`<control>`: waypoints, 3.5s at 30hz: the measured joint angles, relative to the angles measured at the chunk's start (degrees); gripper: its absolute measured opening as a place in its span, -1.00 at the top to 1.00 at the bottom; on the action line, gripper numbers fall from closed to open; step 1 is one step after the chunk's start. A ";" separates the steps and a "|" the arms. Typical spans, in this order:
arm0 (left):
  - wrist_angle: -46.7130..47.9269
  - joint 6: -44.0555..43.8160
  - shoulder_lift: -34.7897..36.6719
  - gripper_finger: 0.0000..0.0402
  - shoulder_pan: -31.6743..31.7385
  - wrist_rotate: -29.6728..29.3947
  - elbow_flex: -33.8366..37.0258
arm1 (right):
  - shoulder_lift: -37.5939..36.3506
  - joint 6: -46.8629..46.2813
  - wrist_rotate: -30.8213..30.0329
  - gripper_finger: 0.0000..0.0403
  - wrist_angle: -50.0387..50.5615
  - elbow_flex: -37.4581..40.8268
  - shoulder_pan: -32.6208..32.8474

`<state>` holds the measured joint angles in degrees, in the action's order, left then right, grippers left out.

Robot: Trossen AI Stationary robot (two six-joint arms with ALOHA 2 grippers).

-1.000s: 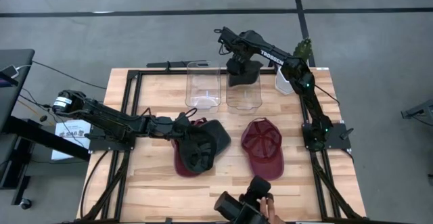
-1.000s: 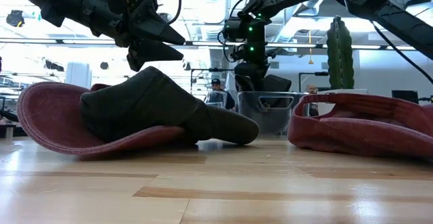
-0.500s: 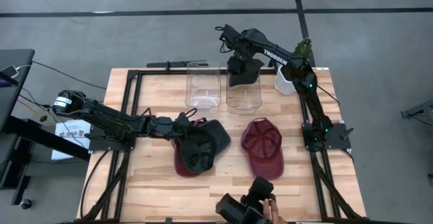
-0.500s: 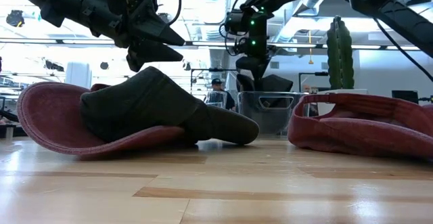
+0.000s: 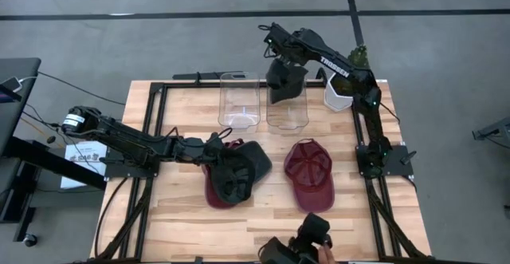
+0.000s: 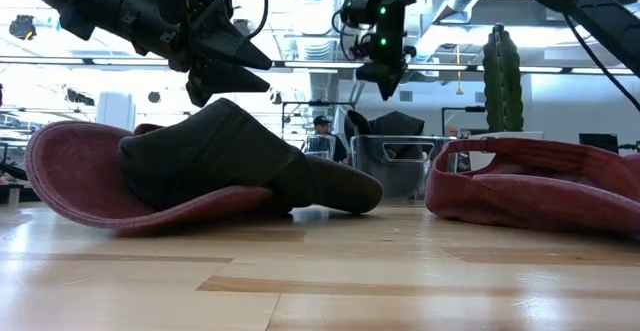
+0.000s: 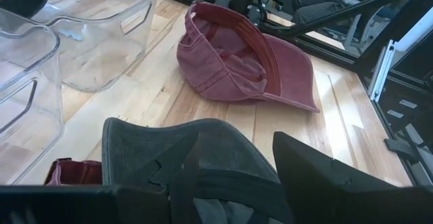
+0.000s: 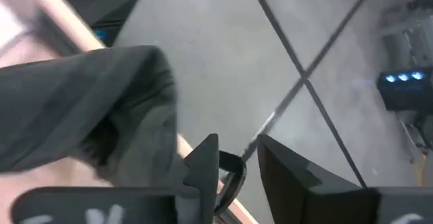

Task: Pick & Place hat
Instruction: Put the black cap into the right transparent bin

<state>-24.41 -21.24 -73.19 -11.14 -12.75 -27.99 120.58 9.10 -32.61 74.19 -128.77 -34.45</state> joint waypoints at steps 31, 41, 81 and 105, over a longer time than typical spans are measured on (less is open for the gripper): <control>0.00 -0.02 0.00 0.07 0.00 -0.02 0.00 | -1.23 6.79 16.32 1.00 -7.56 17.37 0.27; 0.00 -0.02 0.00 0.07 -0.01 -0.01 0.00 | -1.36 -1.11 -5.71 1.00 -9.12 17.73 -0.65; 0.00 0.00 0.00 0.07 -0.01 -0.02 0.00 | -1.31 -0.48 33.24 1.00 -11.84 12.28 -1.81; 0.02 0.00 0.00 0.07 -0.02 -0.01 0.00 | -1.45 -1.03 16.04 1.00 -18.80 12.28 -0.95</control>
<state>-24.38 -21.23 -73.19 -11.16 -12.76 -27.99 119.13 8.06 -16.56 55.39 -116.49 -35.40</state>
